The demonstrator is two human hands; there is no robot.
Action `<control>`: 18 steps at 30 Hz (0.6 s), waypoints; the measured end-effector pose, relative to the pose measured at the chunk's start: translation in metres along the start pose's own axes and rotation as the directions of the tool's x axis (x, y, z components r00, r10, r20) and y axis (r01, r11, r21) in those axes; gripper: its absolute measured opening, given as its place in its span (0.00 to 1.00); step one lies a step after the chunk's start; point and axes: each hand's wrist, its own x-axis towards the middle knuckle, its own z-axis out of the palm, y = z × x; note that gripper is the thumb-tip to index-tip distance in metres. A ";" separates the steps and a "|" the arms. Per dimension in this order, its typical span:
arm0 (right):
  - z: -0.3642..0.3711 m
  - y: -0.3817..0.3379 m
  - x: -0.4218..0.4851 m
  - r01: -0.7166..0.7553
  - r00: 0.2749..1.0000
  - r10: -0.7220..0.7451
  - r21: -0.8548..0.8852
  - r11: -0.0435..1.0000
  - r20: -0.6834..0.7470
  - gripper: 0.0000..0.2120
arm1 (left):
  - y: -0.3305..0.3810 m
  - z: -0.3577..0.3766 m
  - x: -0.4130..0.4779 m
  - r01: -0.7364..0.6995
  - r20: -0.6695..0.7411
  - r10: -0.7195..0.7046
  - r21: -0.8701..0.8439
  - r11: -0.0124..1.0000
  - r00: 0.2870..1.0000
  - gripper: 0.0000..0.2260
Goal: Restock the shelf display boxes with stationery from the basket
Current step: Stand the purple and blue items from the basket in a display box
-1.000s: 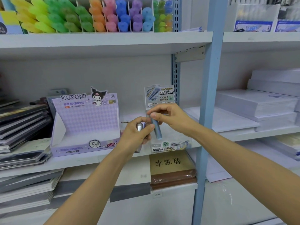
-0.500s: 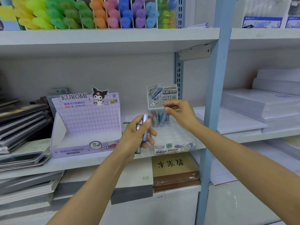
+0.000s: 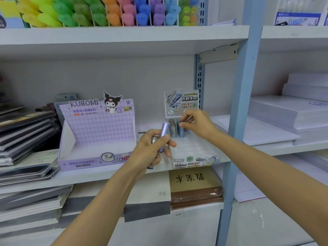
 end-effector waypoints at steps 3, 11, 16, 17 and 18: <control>0.004 0.002 -0.005 -0.002 1.000 0.002 -0.037 0.999 0.004 0.02 | 0.001 0.000 -0.002 -0.038 -0.010 0.038 -0.024 0.999 0.999 0.10; -0.022 -0.032 -0.027 0.047 0.987 -0.119 0.510 0.859 0.110 0.11 | 0.008 0.005 -0.004 -0.048 -0.027 0.047 -0.036 0.998 0.999 0.13; -0.021 -0.039 -0.042 0.044 0.976 -0.154 0.553 0.832 0.154 0.10 | 0.011 0.013 -0.006 -0.056 -0.034 0.055 -0.049 0.997 0.998 0.11; -0.022 -0.038 -0.045 0.027 0.985 -0.122 0.597 0.802 0.120 0.09 | 0.011 0.013 -0.007 -0.058 -0.058 0.054 -0.069 0.996 0.997 0.11; -0.024 -0.037 -0.047 0.008 0.992 -0.088 0.647 0.762 0.092 0.08 | 0.011 0.013 -0.007 -0.058 -0.090 0.050 -0.091 0.994 0.995 0.11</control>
